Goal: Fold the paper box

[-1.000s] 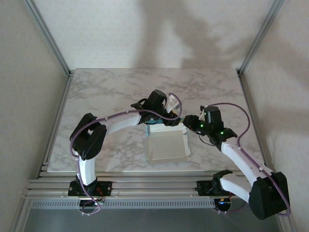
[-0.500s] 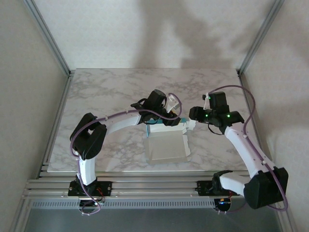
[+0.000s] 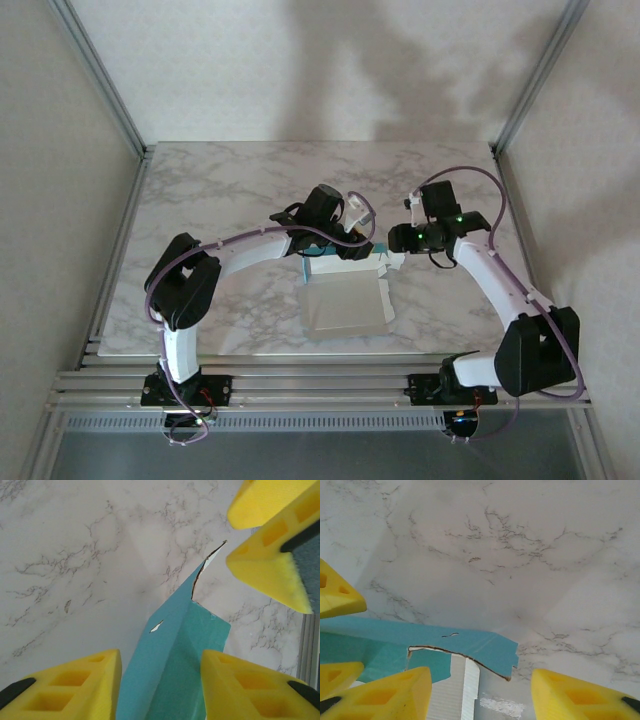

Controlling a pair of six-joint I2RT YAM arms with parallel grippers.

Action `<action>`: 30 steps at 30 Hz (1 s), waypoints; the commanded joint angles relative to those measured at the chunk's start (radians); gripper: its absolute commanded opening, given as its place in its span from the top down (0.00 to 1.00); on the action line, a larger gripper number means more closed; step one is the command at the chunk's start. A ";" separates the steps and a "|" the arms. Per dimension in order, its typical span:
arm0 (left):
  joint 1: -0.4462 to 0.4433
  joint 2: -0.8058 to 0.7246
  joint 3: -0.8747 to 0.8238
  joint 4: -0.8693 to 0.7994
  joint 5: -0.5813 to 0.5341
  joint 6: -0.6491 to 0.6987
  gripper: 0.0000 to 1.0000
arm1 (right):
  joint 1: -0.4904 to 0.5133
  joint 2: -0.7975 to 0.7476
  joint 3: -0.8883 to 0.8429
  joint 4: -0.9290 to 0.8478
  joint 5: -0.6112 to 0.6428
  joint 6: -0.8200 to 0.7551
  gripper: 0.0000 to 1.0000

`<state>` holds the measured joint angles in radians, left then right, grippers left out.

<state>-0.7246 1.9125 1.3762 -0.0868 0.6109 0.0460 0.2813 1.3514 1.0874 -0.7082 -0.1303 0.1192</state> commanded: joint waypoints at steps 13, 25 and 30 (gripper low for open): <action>0.008 0.025 0.010 -0.021 0.016 0.009 0.56 | 0.012 0.097 0.081 -0.073 -0.056 -0.101 0.46; 0.008 0.025 0.006 -0.014 0.018 -0.001 0.57 | 0.056 0.104 0.069 -0.089 -0.030 -0.091 0.68; 0.008 0.022 0.000 -0.008 0.021 -0.006 0.57 | 0.096 0.081 0.032 -0.088 0.003 -0.059 0.81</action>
<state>-0.7246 1.9125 1.3762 -0.0868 0.6178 0.0452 0.3534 1.4624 1.1400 -0.7753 -0.1410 0.0429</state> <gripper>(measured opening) 0.433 0.198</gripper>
